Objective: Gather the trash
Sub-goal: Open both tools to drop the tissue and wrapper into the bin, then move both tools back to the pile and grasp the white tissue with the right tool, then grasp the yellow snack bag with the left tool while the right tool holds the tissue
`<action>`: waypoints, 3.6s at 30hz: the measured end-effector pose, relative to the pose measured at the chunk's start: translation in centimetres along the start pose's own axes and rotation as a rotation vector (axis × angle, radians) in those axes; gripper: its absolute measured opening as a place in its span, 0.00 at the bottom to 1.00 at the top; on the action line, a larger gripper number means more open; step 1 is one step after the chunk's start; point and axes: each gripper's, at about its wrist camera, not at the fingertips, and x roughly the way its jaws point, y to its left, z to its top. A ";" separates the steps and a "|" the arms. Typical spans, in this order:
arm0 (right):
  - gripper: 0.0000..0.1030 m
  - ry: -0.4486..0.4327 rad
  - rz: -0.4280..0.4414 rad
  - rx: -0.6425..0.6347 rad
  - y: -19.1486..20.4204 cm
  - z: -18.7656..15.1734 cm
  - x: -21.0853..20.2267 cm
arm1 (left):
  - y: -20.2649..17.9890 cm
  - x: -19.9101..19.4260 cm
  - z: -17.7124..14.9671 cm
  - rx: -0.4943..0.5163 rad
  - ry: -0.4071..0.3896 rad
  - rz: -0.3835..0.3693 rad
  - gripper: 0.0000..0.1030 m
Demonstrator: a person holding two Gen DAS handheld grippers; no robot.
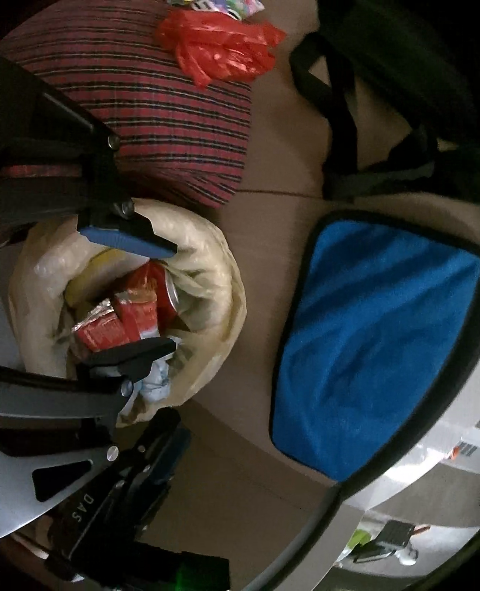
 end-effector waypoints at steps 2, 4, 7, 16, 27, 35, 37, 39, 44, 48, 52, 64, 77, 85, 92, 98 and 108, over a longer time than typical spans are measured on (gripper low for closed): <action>0.44 0.008 -0.009 0.006 0.1 -0.3 0.3 | 0.6 -0.2 0.0 -0.011 0.002 0.017 0.45; 0.44 0.010 -0.003 0.017 0.0 -0.5 0.1 | 1.3 -0.8 -0.1 -0.014 -0.005 0.033 0.45; 0.44 0.014 0.004 0.022 0.4 -0.6 0.1 | 2.3 -2.6 -0.4 0.002 -0.033 0.067 0.45; 0.44 0.003 0.039 -0.026 5.4 -1.2 -0.8 | 7.8 -9.3 -1.6 0.015 -0.109 0.182 0.45; 0.44 0.040 0.153 -0.149 15.1 -1.3 -0.3 | 19.1 -18.2 -3.5 -0.185 -0.208 0.332 0.45; 0.44 0.055 0.195 -0.182 20.1 -1.5 0.4 | 25.2 -19.4 -5.8 -0.339 -0.165 0.332 0.45; 0.44 0.056 0.195 -0.180 20.8 -1.7 0.7 | 26.0 -18.9 -5.8 -0.352 -0.137 0.320 0.45; 0.44 0.060 0.190 -0.172 21.2 -1.8 1.0 | 26.6 -18.4 -5.7 -0.366 -0.112 0.300 0.45; 0.44 0.081 0.193 -0.143 21.6 -1.7 2.2 | 28.4 -18.1 -4.1 -0.373 -0.113 0.262 0.45; 0.45 0.135 0.238 -0.165 23.3 -2.3 3.7 | 30.3 -19.7 -2.4 -0.393 -0.155 0.273 0.45; 0.45 0.204 0.359 -0.273 28.1 -2.8 5.9 | 31.7 -22.2 -1.8 -0.351 -0.184 0.340 0.45; 0.30 0.284 0.355 -0.626 40.6 -4.4 13.6 | 36.2 -25.5 -4.8 -0.347 -0.152 0.312 0.45; 0.18 0.227 0.256 -0.407 30.0 -3.5 7.3 | 34.2 -16.6 -3.0 -0.458 -0.011 0.159 0.46; 0.18 0.210 0.244 -0.283 25.2 -3.7 6.9 | 32.5 -12.0 -2.3 -0.447 0.043 0.293 0.44; 0.19 0.182 0.264 -0.222 24.0 -3.5 6.1 | 30.7 -12.2 -1.9 -0.417 0.013 0.335 0.15; 0.19 0.160 0.273 -0.204 23.9 -3.3 4.9 | 26.9 -15.3 -2.0 -0.318 -0.063 0.400 0.13; 0.19 0.092 0.284 -0.177 22.6 -1.2 1.5 | 17.0 -22.7 -2.5 -0.049 -0.282 0.530 0.11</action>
